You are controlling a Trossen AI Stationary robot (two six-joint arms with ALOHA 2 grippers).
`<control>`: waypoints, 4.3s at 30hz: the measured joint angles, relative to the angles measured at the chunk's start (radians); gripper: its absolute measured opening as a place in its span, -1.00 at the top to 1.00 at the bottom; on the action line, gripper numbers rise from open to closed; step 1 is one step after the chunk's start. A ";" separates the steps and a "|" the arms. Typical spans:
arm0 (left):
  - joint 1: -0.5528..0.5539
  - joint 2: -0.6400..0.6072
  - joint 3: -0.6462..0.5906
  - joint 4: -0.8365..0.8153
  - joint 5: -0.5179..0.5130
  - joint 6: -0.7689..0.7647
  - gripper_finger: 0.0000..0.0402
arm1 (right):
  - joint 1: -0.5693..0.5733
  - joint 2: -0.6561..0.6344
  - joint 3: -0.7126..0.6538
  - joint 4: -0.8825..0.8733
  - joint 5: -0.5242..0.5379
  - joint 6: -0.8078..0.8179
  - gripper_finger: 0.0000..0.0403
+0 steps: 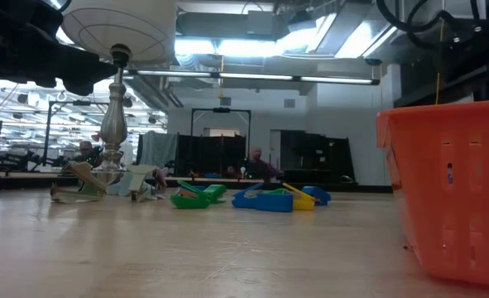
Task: Pick and place Stapler, Stapler remover, tape
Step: Put the pink tape into the right orange bin, then move the right orange bin to the top of the table
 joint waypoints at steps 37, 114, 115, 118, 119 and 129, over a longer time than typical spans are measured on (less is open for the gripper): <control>0.000 0.000 0.000 0.000 0.000 0.000 -0.07 | -0.017 0.028 0.033 0.008 -0.090 -0.026 -0.21; 0.000 0.000 0.000 0.000 0.000 0.000 -0.08 | -0.596 0.014 -0.287 0.492 0.143 -0.189 0.10; 0.000 0.000 0.000 0.000 0.000 0.000 -0.08 | -0.615 0.017 -0.287 0.509 0.154 -0.206 0.10; 0.000 0.000 0.000 0.000 0.000 0.000 -0.07 | -0.661 0.035 -0.287 0.567 0.170 -0.266 0.10; 0.000 0.000 0.000 0.000 0.000 0.000 -0.07 | -0.672 0.046 -0.285 0.586 0.177 -0.290 0.10; 0.000 0.000 0.000 0.000 0.000 0.000 -0.07 | -0.761 0.182 -0.160 0.672 0.338 -0.491 0.10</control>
